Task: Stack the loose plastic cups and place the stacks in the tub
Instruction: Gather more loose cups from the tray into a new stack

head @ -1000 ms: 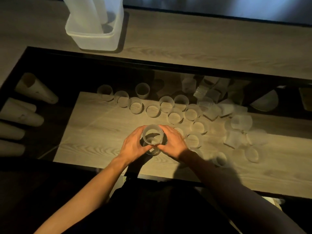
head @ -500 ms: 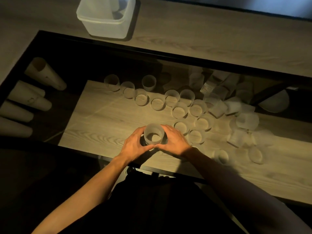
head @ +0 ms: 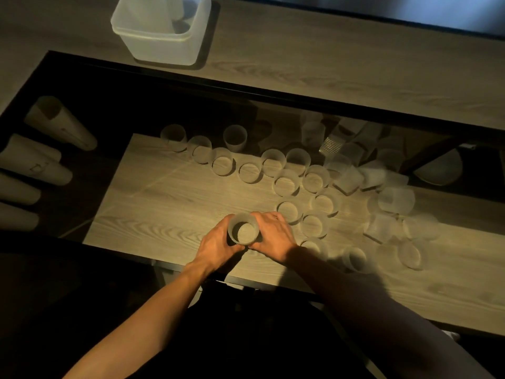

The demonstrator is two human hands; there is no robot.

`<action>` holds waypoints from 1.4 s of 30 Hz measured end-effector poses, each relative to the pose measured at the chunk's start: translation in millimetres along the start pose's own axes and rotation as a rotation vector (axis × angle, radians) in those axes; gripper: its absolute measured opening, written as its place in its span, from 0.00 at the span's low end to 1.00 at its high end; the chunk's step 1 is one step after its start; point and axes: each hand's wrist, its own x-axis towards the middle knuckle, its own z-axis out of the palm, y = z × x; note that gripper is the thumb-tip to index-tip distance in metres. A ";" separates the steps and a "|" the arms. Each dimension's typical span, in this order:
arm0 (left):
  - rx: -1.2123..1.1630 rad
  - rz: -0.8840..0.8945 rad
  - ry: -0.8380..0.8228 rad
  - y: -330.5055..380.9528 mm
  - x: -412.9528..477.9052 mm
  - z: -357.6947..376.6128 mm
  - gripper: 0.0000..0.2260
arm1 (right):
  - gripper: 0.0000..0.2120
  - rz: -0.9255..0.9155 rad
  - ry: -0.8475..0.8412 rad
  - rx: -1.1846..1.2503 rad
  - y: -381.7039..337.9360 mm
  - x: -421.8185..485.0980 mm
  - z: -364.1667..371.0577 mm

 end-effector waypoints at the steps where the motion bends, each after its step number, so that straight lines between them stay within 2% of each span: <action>1: -0.001 0.022 0.008 1.4 0.5 -2.6 0.33 | 0.35 0.004 0.001 0.031 1.2 -0.1 -2.4; 8: 0.027 0.145 0.054 29.6 10.8 -21.6 0.36 | 0.37 0.057 0.025 0.313 8.4 -6.2 -43.2; 12: 0.035 0.210 0.022 50.7 16.1 -17.4 0.37 | 0.37 0.083 0.041 0.362 20.7 -17.8 -60.7; 19: 0.057 0.280 -0.033 73.5 14.1 8.8 0.36 | 0.40 0.126 0.071 0.284 40.0 -50.4 -69.8; 28: 0.055 0.278 -0.128 69.9 13.4 35.1 0.37 | 0.37 0.148 0.117 0.270 54.9 -74.3 -49.1; 34: 0.162 0.289 -0.155 67.0 11.3 37.9 0.36 | 0.36 0.154 0.094 0.255 55.3 -80.9 -40.7; 37: 0.202 0.260 -0.185 60.8 10.1 43.4 0.35 | 0.38 0.156 0.055 0.169 54.2 -79.2 -27.1; 42: 0.108 0.136 -0.203 54.6 9.2 53.5 0.35 | 0.38 0.208 0.073 0.097 49.1 -71.8 -7.5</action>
